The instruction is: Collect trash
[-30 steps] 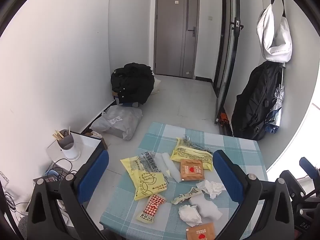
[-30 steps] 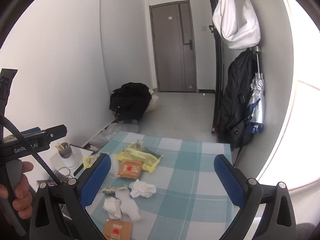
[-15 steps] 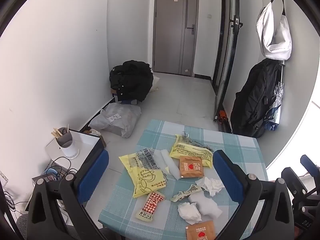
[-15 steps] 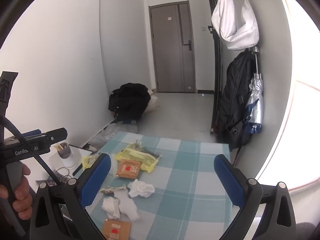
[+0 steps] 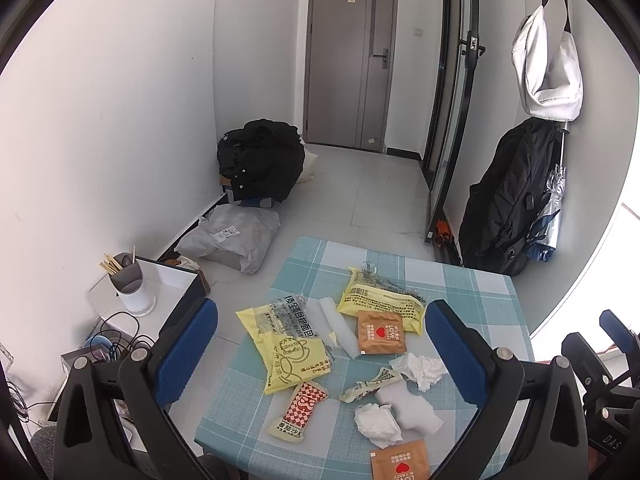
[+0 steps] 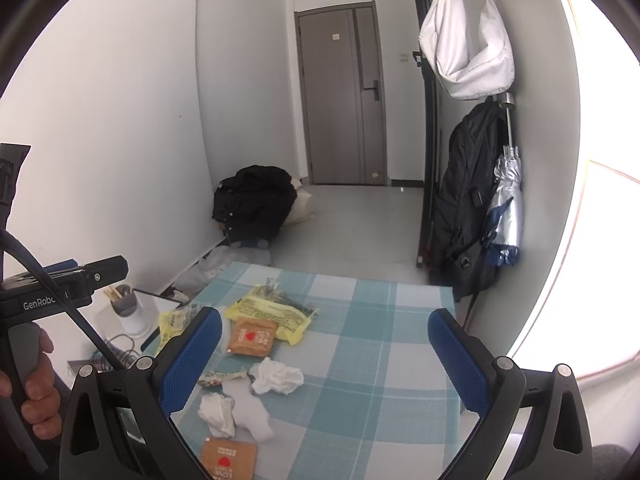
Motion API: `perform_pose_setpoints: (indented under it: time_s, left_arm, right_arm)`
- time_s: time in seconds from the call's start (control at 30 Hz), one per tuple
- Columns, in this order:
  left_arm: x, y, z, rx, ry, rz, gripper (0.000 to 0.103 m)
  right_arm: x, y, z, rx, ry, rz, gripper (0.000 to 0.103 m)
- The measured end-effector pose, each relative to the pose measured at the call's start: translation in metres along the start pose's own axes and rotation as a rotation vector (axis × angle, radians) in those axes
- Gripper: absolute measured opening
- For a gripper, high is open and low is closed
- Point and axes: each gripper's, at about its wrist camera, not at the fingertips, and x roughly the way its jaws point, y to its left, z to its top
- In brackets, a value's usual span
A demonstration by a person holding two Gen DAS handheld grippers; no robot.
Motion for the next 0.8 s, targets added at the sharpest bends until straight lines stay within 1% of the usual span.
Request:
perform_pose_setpoints:
  time_s: [0.8]
  left_arm:
    - [0.0007, 0.0028, -0.0026, -0.023, -0.003, 0.01, 0.102]
  right_arm:
    - [0.0005, 0.0007, -0.001, -0.005, 0.004, -0.003, 0.103]
